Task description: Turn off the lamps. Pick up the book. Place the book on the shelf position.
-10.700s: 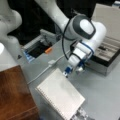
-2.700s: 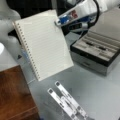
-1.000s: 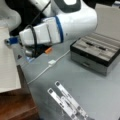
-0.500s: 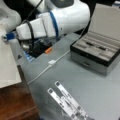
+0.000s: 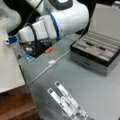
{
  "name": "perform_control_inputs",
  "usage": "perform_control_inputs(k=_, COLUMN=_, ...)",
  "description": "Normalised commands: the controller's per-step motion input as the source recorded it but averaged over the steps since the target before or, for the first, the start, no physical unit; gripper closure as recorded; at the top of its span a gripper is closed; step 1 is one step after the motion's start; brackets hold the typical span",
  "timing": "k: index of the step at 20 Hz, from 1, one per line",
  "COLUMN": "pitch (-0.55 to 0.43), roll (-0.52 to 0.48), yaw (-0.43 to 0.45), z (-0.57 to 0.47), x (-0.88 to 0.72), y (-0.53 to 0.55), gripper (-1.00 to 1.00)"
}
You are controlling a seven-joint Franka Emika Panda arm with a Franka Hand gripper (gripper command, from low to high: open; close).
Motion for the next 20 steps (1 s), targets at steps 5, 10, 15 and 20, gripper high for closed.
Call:
perform_control_inputs(k=5, pitch=-0.156, roll=-0.044, yaw=0.134, z=-0.22, x=-0.30, y=0.02, gripper=1.00)
perform_control_inputs(k=10, pitch=-0.174, roll=-0.010, yaw=0.087, z=-0.20, x=-0.32, y=0.02, gripper=1.00)
perform_control_inputs(k=15, pitch=-0.168, roll=0.042, yaw=0.059, z=-0.12, x=-0.27, y=0.00, gripper=1.00)
perform_control_inputs(k=20, pitch=-0.144, roll=0.099, yaw=0.063, z=-0.04, x=-0.20, y=-0.02, gripper=-1.00)
